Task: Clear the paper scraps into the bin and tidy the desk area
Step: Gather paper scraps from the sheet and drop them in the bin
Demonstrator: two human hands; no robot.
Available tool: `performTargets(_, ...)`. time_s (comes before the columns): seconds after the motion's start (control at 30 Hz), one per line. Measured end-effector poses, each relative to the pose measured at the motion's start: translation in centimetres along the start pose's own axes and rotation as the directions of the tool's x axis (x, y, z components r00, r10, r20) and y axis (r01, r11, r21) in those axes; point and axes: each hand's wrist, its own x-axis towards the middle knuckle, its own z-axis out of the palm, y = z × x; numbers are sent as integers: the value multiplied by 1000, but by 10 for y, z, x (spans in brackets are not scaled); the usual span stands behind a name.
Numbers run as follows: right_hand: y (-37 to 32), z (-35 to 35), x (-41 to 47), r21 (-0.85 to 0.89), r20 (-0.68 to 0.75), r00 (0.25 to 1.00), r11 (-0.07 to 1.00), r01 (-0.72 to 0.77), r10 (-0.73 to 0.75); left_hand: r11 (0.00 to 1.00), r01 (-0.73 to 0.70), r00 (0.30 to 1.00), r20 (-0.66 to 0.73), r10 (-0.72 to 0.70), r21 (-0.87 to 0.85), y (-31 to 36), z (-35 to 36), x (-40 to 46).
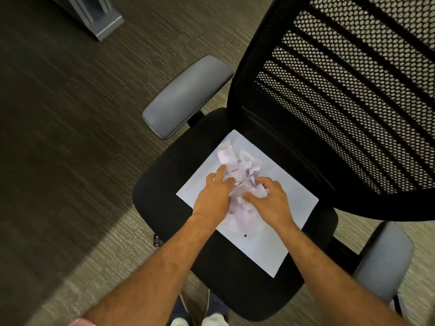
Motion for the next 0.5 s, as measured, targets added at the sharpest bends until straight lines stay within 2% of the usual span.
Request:
performTargets(0.13,-4,3,-3,12,18,998,998,63,-63,999,20,1000,19,-19,-41,2,0,4)
performTargets(0.23,0,2,0,65,-44,999,998,26,-23,998,25,999,24,-24,-54,6,-6,5)
performTargets(0.33,8,-8,4,106,-85,996,994,27,-18,996,46,998,-37,-49,-74,12,-14,4)
performTargets(0.5,9,-38,-2,211,-97,995,977,-17,38,987,55,995,-70,-66,-152,25,-30,-1)
